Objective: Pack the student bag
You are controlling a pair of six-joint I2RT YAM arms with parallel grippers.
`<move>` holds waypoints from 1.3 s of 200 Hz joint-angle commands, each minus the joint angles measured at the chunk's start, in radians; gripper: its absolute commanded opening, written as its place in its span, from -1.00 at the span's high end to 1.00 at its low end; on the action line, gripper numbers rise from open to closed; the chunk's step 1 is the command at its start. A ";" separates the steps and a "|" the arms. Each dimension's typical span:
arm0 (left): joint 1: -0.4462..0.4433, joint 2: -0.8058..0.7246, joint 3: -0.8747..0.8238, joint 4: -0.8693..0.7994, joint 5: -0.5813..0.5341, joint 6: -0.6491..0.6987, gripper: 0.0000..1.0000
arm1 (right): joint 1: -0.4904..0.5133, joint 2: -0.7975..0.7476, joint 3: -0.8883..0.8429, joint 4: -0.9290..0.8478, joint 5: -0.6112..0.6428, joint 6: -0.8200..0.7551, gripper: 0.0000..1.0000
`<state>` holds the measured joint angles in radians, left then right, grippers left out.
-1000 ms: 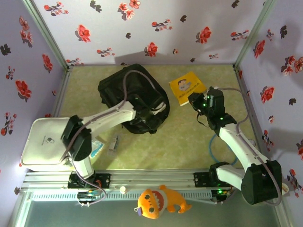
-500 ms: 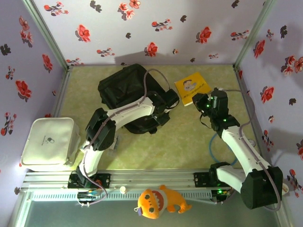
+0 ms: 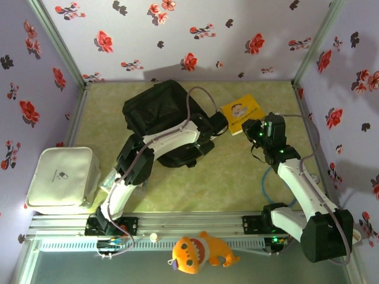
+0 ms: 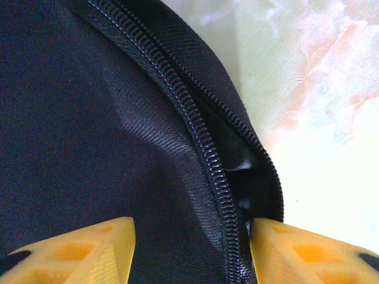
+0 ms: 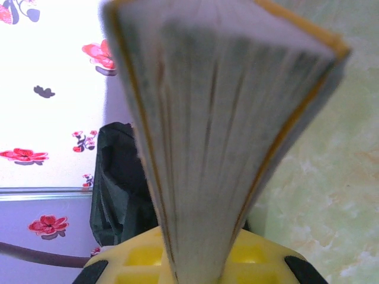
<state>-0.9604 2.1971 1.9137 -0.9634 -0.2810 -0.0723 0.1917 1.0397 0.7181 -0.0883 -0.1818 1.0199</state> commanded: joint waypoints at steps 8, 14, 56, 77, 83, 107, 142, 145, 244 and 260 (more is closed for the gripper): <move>-0.001 0.035 0.030 -0.034 -0.069 -0.015 -0.04 | -0.009 -0.036 -0.002 0.064 0.015 -0.029 0.95; -0.001 0.036 0.030 -0.034 -0.079 -0.018 -0.03 | -0.010 -0.038 -0.003 0.064 0.015 -0.028 0.95; -0.002 0.043 0.015 -0.046 -0.132 -0.029 -0.04 | -0.014 -0.041 -0.009 0.061 0.016 -0.024 0.95; -0.002 0.027 -0.008 -0.050 -0.156 -0.047 -0.05 | -0.016 -0.042 -0.011 0.060 0.021 -0.023 0.95; -0.001 0.020 -0.018 -0.050 -0.163 -0.052 -0.06 | -0.015 -0.044 -0.012 0.060 0.022 -0.022 0.94; -0.002 -0.021 -0.070 -0.053 -0.202 -0.057 -0.08 | -0.017 -0.042 -0.011 0.059 0.021 -0.022 0.94; -0.004 -0.078 -0.109 -0.076 -0.235 -0.054 -0.05 | -0.018 -0.031 -0.014 0.069 0.019 -0.012 0.94; -0.004 -0.083 -0.110 -0.077 -0.235 -0.054 -0.04 | -0.018 -0.030 -0.014 0.071 0.020 -0.011 0.94; -0.003 -0.145 -0.120 -0.034 -0.233 -0.086 0.50 | -0.018 -0.031 -0.016 0.070 0.024 -0.005 0.94; -0.002 -0.152 -0.117 -0.026 -0.232 -0.093 0.60 | -0.019 -0.033 -0.016 0.066 0.025 -0.009 0.93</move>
<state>-0.9623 2.1002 1.7828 -1.0008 -0.4873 -0.1406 0.1810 1.0286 0.6998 -0.0959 -0.1818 1.0210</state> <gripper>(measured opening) 0.231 0.124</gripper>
